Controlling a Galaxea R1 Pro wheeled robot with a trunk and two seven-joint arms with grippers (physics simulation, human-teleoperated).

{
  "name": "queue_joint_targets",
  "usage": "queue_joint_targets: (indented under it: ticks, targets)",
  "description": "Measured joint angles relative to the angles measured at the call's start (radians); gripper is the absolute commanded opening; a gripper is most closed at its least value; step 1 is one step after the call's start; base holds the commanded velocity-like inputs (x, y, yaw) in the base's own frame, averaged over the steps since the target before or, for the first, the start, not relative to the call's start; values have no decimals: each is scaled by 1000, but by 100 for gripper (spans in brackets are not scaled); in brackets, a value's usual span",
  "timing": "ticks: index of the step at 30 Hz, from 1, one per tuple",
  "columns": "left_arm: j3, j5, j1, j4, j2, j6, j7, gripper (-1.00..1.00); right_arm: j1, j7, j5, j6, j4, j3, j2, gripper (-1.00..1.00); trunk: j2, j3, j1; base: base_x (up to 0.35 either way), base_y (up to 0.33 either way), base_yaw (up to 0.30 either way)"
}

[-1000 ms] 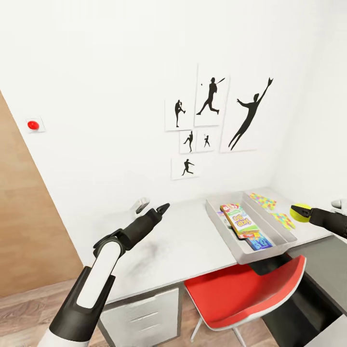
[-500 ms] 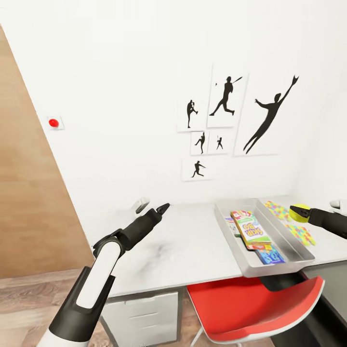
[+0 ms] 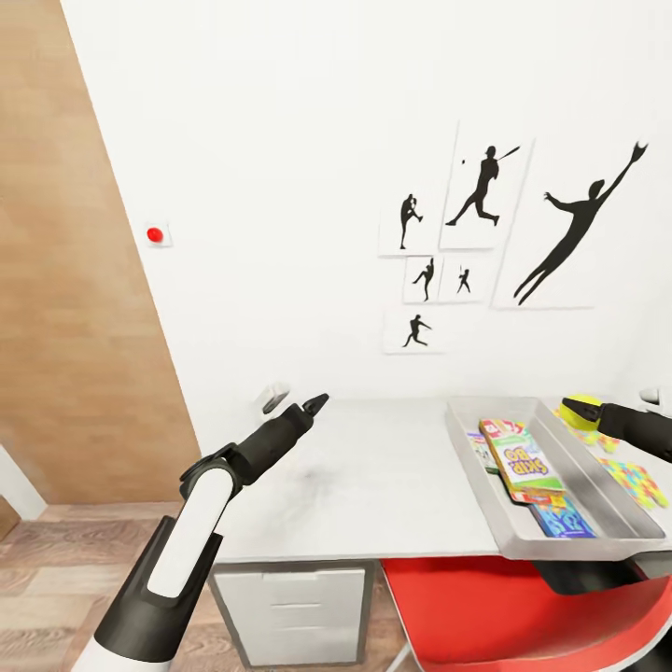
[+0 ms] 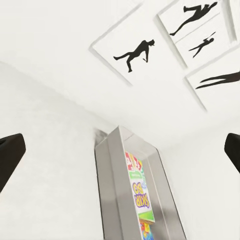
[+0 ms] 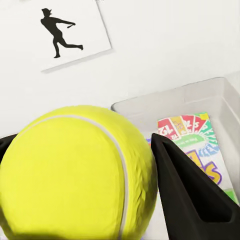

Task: Put all the toys in the child's room - the three board games (two on the bed and one on the table), the two jigsaw puzzles on the table, and the tennis ball on the table - inside the toy box on the table in the child's room.

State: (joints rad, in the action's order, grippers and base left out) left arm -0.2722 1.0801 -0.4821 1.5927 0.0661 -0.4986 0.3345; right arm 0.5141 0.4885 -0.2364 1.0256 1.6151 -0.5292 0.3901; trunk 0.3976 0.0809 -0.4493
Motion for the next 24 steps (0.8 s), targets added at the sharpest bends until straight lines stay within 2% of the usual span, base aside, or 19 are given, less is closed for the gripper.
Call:
queue_joint_targets:
  ticks: [24]
  targets:
    - [0, 0, -2, 1, -1, -1, 2, 100, 0, 0, 0, 0, 0, -5, 1, -100, 0, 0, 0, 0, -264, 11]
